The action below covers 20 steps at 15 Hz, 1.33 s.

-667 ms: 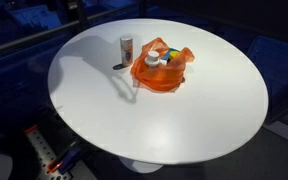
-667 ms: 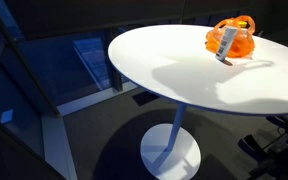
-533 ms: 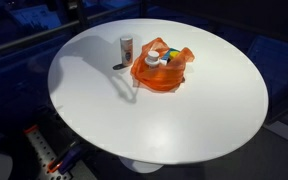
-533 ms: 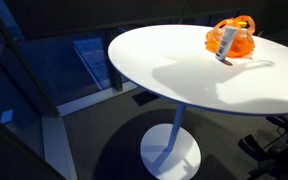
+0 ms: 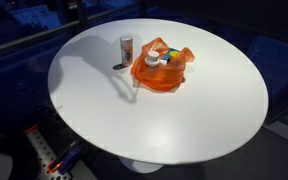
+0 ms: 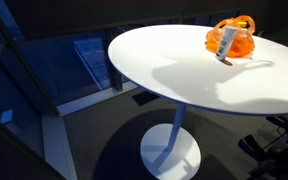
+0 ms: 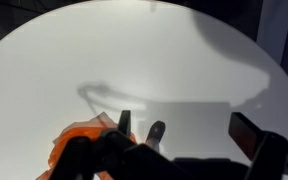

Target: Remove the white bottle from the plastic and put it on the table

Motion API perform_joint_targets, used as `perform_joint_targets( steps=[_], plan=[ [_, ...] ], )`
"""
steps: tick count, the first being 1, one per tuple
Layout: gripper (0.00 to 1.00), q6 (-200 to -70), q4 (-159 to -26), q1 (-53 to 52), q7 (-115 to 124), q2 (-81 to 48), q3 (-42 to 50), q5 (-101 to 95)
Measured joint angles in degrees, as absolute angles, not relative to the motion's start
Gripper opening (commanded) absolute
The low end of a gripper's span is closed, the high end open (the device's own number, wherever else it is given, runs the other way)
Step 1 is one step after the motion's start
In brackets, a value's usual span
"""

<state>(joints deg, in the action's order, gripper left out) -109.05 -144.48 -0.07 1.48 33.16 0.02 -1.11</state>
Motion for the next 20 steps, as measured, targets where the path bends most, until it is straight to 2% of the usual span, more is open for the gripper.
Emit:
perform_joint_targets(
  steps=[12,20],
  plan=[
    [1.0,-109.4,-141.6,0.3,1.5,31.4,0.5,-1.1],
    [1.0,-113.4,-133.3,1.9,1.6,19.2,1.4,-1.1]
  ],
)
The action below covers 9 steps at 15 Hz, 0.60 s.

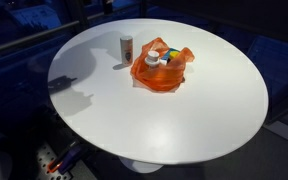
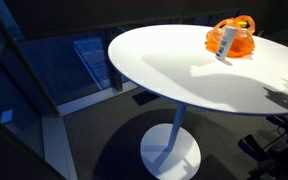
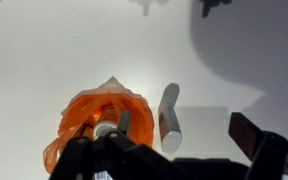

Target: Remove the white bottle from the plastic and put it on the table

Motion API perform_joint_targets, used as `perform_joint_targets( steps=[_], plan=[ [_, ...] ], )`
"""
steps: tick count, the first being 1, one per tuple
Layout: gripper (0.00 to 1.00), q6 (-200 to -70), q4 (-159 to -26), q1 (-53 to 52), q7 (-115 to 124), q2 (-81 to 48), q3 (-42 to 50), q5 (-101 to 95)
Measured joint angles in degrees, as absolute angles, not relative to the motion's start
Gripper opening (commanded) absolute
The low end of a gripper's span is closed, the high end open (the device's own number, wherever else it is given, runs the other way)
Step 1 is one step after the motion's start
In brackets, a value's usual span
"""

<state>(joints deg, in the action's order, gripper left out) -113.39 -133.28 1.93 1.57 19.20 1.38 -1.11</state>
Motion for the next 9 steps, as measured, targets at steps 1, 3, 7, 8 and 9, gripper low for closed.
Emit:
perform_joint_targets(
  steps=[1,3,7,8,9],
  plan=[
    [1.0,-114.0,-132.4,2.1,1.6,17.4,1.6,-1.1],
    [1.0,-114.6,-130.4,2.5,1.6,14.0,2.2,-1.1],
    [1.0,-115.5,-127.0,3.0,1.6,8.7,2.9,-1.1],
    [1.0,-115.9,-126.3,3.0,1.7,7.6,3.0,-1.1],
    [1.0,-116.3,-125.6,3.0,1.9,6.5,3.0,-1.1]
  ],
)
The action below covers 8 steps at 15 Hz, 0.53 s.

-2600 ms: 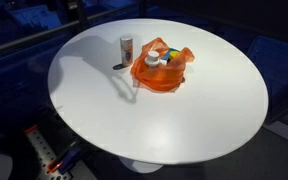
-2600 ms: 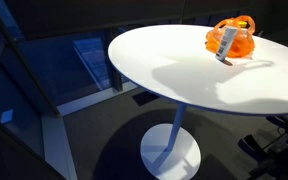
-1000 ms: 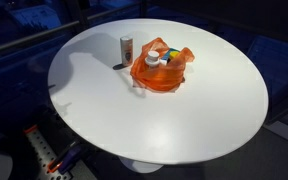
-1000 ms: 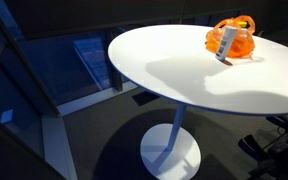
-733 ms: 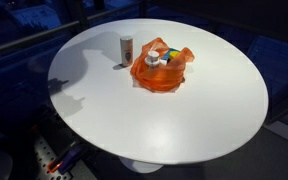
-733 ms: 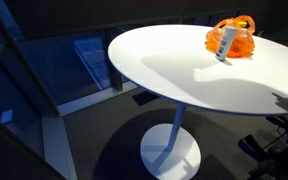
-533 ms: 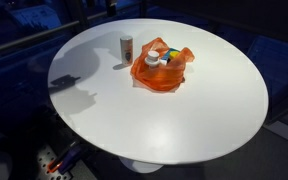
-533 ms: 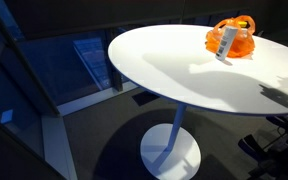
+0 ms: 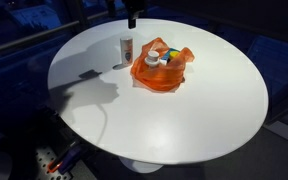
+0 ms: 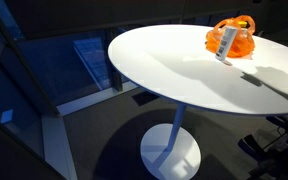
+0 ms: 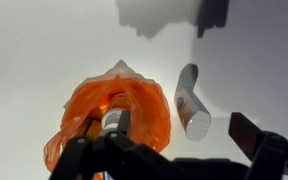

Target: Remove the white bottle from the plastic and put it on the table

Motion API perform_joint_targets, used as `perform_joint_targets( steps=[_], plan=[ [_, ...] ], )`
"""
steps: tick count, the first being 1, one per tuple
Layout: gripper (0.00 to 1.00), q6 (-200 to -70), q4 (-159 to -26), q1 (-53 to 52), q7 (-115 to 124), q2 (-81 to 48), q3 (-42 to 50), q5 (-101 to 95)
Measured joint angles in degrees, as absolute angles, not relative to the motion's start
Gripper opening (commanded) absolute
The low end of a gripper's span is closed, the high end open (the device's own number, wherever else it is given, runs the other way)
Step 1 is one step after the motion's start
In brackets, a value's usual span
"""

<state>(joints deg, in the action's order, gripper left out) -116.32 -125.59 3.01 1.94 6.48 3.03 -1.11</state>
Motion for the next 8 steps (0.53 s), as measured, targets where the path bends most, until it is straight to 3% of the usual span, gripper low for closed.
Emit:
perform_joint_targets(
  steps=[8],
  plan=[
    [1.0,-117.7,-120.9,5.2,3.3,0.2,5.3,-1.1]
  ],
)
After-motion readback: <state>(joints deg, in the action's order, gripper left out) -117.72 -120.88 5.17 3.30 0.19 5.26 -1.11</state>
